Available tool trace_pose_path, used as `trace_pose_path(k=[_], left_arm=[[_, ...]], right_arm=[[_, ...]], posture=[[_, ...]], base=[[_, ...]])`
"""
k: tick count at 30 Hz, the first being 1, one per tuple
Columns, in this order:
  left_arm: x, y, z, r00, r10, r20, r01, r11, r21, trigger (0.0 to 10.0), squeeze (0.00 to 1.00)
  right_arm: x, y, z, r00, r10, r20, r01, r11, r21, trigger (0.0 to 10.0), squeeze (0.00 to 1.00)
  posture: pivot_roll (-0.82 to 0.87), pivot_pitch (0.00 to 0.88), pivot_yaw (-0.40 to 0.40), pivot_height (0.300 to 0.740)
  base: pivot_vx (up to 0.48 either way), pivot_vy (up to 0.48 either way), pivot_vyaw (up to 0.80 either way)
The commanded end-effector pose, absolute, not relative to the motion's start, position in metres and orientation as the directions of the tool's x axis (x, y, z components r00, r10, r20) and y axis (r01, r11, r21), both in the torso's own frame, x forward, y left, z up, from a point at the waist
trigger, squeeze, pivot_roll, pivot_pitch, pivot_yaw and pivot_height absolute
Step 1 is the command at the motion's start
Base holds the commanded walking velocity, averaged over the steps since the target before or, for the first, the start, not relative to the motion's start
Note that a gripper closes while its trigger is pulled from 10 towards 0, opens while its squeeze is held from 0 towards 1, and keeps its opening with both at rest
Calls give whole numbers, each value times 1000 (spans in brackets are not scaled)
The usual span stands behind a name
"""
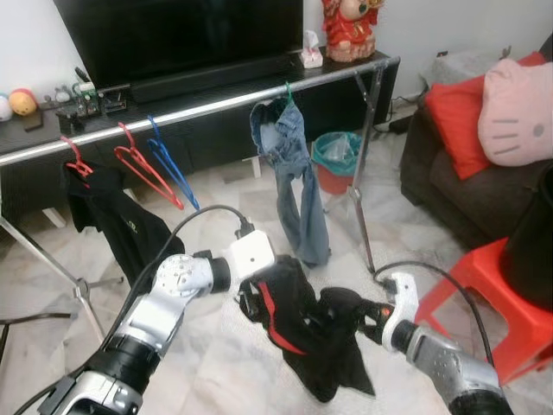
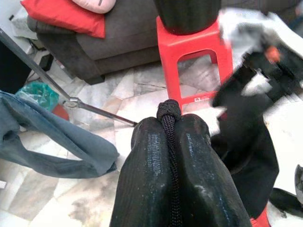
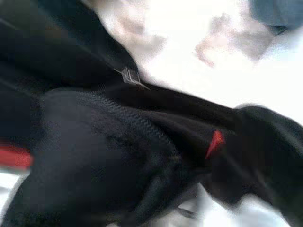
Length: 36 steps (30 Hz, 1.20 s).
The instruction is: Hang hanger
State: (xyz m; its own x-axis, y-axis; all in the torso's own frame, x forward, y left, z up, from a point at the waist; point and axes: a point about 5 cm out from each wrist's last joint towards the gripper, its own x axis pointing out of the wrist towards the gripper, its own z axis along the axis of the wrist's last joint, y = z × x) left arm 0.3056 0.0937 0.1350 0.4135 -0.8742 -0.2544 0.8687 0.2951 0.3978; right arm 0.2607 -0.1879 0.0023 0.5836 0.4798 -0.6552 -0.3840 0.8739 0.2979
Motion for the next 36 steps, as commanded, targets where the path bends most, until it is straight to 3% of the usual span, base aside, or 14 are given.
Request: trace_pose_path(k=[1,2,3,9,14,20,25,31,36], left_arm=[[305,93,139,401,-880,-255,870,279,407,10000,0],[305,93,139,401,-880,-255,870,279,406,10000,0],[305,93,139,399,-880,-257,871,277,405,10000,0],[304,92,138,395,-882,-258,875,275,399,10000,0],[304,91,138,393,-883,-256,876,275,397,10000,0],[304,93,138,399,-880,-259,874,279,397,10000,0],[304,94,139,400,-879,-260,874,280,396,10000,0],[306,94,140,400,-878,-261,874,280,398,10000,0],[307,94,141,400,-879,-258,874,281,397,10000,0]], right_arm=[[249,-189,-11,492,408,-769,-504,854,129,10000,0],[248,-191,-12,478,384,-790,-532,842,88,10000,0],[249,-201,-10,461,301,-835,-612,789,-53,10000,0],[265,-217,11,482,192,-855,-723,639,-264,10000,0],[283,-221,28,571,186,-800,-657,687,-310,10000,0],[302,-210,50,741,281,-610,-478,859,-185,10000,0],[309,-216,60,852,227,-471,-317,941,-120,10000,0],[297,-223,58,897,241,-370,-264,964,-11,10000,0],[277,-233,37,891,196,-410,-212,977,5,10000,0]], posture=[[63,17,101,740],[63,17,101,740],[62,19,102,740],[55,19,101,740],[57,20,100,740],[59,21,98,740],[60,24,101,740],[57,25,102,740],[56,26,103,740]], base=[[0,0,0],[0,0,0],[0,0,0],[0,0,0],[0,0,0],[0,0,0],[0,0,0],[0,0,0],[0,0,0]])
